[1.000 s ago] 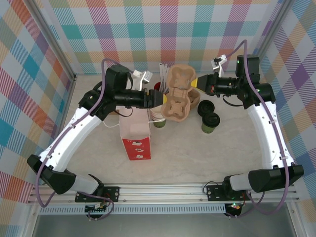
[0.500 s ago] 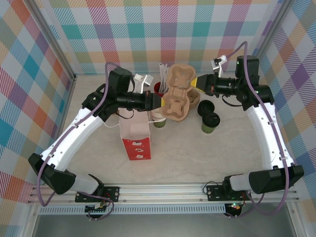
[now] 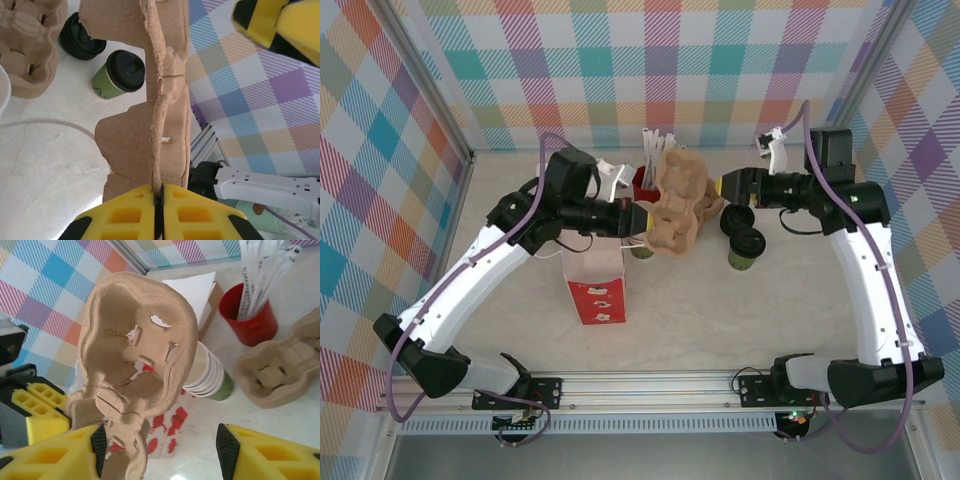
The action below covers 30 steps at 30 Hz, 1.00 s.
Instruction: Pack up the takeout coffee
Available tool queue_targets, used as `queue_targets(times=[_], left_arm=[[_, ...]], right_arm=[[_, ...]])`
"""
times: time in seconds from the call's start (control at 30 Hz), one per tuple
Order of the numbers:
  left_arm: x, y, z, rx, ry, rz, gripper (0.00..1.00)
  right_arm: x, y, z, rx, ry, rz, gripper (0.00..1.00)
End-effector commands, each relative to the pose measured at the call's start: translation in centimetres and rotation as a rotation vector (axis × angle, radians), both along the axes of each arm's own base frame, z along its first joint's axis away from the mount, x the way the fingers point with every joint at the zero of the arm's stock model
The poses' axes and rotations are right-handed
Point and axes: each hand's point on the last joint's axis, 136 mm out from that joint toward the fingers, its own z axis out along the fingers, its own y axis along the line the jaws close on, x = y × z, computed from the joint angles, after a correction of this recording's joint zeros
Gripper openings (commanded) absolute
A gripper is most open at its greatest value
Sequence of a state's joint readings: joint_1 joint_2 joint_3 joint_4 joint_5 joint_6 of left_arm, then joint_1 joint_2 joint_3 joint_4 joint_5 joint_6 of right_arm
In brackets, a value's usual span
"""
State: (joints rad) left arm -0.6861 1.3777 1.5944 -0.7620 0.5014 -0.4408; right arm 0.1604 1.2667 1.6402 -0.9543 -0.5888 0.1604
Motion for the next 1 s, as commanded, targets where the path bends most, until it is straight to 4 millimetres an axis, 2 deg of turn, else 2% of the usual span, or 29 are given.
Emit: queue_targets(times=[0.0,0.1,0.2,0.4,0.63,0.83,0.97], left_arm=[[-0.2,0.0,0.6,0.036,-0.045,-0.001,0.08],[-0.4,-0.8,0.4,0.034,-0.045,-0.015,0.08],[-0.5,-1.5,0.3,0.035,-0.042,-0.033,0.08],[-0.8,-2.3,0.1,0.037,-0.04,-0.048,0.08],[-0.9,-2.7,0.1,0.033,-0.04,-0.054,0.08],[-1.0,-2.8,0.1,0.034,-0.041,-0.053,0.08],[-1.0,-2.8,0.2,0.035,-0.043,-0.053,0.08]], right_arm=[[-1.5,-1.1,0.8,-0.172,-0.173,0.07,0.64],[-2.4,-0.5,1.3,-0.282,-0.327,0.155,0.66],[-3.2,0.9,1.5,-0.376,-0.479,0.258,0.68],[-3.8,4.2,0.4,-0.598,-0.678,0.438,0.72],[-2.5,6.0,-1.9,-0.756,-0.712,0.547,0.74],[-2.1,7.1,-3.4,-0.78,-0.691,0.605,0.74],[-1.8,7.1,-4.4,-0.801,-0.667,0.614,0.7]])
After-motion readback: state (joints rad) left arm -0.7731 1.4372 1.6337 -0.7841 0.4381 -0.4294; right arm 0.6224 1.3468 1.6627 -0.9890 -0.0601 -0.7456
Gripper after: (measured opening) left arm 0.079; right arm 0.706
